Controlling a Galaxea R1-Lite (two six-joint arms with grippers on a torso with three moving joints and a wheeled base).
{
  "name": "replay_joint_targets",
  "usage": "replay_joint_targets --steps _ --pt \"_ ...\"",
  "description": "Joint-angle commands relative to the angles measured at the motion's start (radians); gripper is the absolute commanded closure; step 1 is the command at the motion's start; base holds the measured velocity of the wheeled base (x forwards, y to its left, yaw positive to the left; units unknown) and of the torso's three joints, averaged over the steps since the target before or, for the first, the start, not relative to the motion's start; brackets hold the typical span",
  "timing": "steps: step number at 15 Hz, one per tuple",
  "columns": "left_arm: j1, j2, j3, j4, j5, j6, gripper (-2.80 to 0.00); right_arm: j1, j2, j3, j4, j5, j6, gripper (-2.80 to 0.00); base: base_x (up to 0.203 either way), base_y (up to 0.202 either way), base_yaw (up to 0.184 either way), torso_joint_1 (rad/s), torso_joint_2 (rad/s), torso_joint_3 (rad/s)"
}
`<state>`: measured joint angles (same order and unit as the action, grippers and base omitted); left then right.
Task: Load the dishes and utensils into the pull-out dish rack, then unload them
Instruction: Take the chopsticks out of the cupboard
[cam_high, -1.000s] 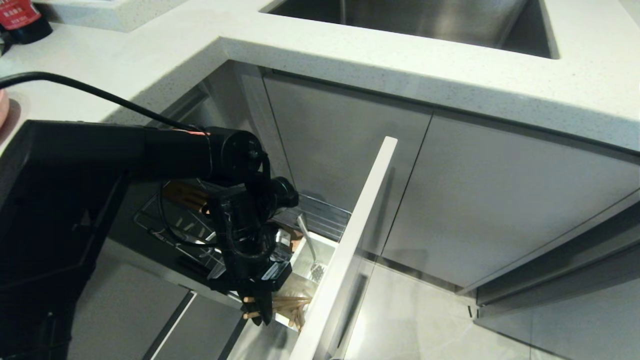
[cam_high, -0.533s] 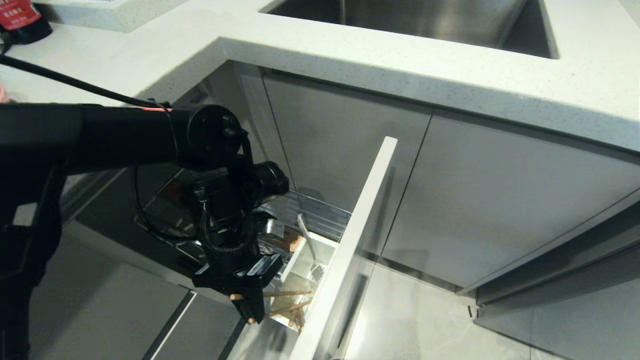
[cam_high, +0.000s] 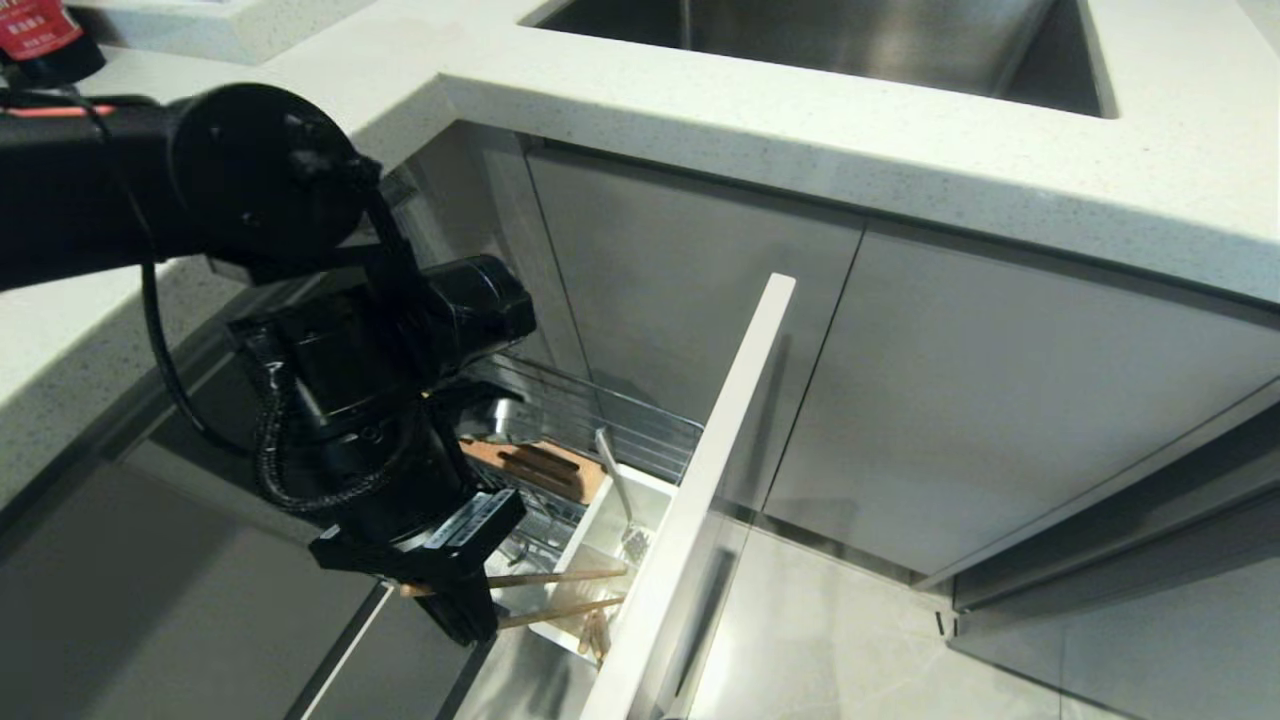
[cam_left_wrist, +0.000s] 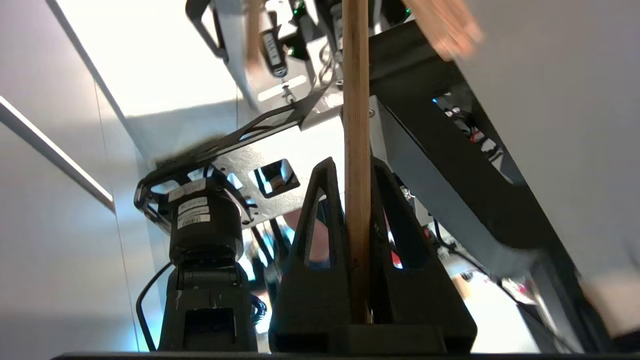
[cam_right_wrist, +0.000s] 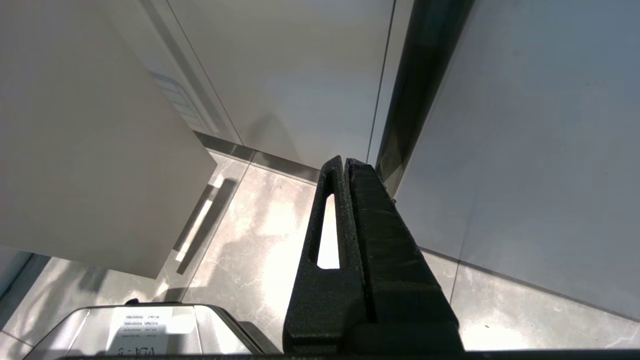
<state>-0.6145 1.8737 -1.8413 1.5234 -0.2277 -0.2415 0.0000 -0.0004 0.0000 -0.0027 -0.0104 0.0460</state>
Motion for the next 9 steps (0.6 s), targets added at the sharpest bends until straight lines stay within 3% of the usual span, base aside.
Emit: replay_joint_targets --steps 1,9 --pt "-0.015 -0.091 -0.001 0.007 0.003 -0.003 0.0 0.0 0.0 0.0 0.0 0.001 0.0 0.0 0.0 0.0 0.0 0.0 0.0 0.0" --pt "-0.066 -0.345 -0.048 0.007 0.083 -0.017 0.0 0.0 0.0 0.0 0.0 0.0 0.0 0.0 0.0 0.0 0.0 0.0 0.0 0.0"
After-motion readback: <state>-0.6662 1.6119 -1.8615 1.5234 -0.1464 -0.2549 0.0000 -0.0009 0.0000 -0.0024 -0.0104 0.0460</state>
